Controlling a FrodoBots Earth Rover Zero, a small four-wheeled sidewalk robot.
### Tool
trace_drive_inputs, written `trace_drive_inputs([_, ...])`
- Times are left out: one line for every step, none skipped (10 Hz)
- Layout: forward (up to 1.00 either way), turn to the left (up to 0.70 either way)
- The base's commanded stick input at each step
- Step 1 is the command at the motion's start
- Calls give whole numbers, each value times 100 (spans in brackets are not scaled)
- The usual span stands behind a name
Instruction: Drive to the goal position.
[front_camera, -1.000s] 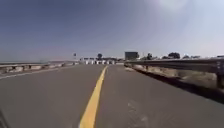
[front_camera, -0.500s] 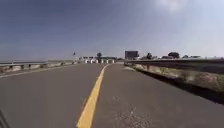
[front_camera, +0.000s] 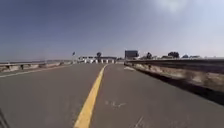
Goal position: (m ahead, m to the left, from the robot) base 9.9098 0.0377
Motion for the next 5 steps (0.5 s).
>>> trace_drive_inputs([50,0])
trace_drive_inputs([50,0])
trace_drive_inputs([50,0])
trace_drive_inputs([50,0])
trace_drive_inputs([50,0])
